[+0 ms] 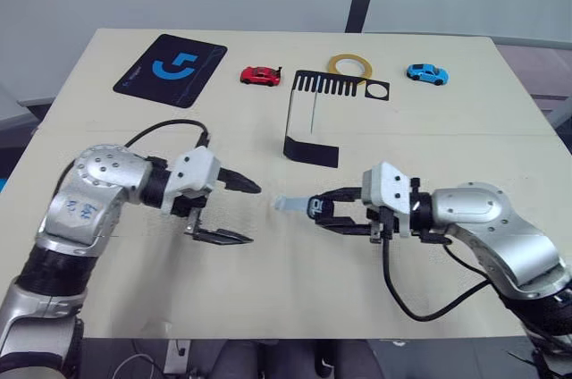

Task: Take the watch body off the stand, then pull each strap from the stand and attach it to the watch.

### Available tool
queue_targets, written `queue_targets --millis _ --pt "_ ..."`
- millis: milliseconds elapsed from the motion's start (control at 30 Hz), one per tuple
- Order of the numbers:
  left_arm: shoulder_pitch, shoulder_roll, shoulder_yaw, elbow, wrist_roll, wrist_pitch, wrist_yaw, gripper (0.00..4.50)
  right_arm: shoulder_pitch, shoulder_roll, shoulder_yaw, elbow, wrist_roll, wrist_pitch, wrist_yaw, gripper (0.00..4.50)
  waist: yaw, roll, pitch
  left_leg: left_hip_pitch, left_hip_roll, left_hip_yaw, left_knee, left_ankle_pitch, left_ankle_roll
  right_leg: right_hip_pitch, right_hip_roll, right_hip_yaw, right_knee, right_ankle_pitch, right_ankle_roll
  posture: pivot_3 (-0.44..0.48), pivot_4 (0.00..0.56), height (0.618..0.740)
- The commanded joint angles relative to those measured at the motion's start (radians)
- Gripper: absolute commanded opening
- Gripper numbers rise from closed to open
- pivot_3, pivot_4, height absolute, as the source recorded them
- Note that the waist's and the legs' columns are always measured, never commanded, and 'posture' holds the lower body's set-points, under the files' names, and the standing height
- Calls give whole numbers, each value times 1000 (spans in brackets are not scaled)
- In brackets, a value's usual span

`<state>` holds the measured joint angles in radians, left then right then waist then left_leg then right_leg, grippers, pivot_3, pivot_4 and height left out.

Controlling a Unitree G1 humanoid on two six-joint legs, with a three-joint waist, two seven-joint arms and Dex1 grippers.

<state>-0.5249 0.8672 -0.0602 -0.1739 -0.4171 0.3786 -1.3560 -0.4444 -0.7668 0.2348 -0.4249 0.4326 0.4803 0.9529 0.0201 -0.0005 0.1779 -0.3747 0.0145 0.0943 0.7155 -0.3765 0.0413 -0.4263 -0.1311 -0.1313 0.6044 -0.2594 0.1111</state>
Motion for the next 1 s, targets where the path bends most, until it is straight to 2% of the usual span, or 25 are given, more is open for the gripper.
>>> queue_targets --millis 33,300,867,933,1000 --pt "27 37 60 -32 -21 -8 -2 4469 2 24 55 58 -55 -48 45 1524 3 0 0 0 0 0 0 0 0 0 0 0 0 0 0 0 150 732" --pt "90 54 72 -89 -26 -14 6 4469 21 45 125 206 -167 -121 109 1524 0 0 0 0 -1 0 0 0 0 0 0 0 0 0 0 0 150 732" --pt "50 19 3 -81 -12 -33 3 4469 19 39 105 236 -223 -66 128 1524 1 0 0 1 0 0 0 0 -1 0 0 0 1 0 -1 0 150 732" --pt "47 16 -2 -79 -11 -33 3 4500 19 35 99 234 -221 -62 132 2548 1 0 0 1 0 0 0 0 -1 0 0 0 1 0 -1 0 150 732" --pt "51 15 -3 -79 -12 -32 3 4500 23 21 82 218 -214 -55 141 3286 1 0 0 1 0 0 1 0 -1 0 0 0 2 0 -1 0 150 732"
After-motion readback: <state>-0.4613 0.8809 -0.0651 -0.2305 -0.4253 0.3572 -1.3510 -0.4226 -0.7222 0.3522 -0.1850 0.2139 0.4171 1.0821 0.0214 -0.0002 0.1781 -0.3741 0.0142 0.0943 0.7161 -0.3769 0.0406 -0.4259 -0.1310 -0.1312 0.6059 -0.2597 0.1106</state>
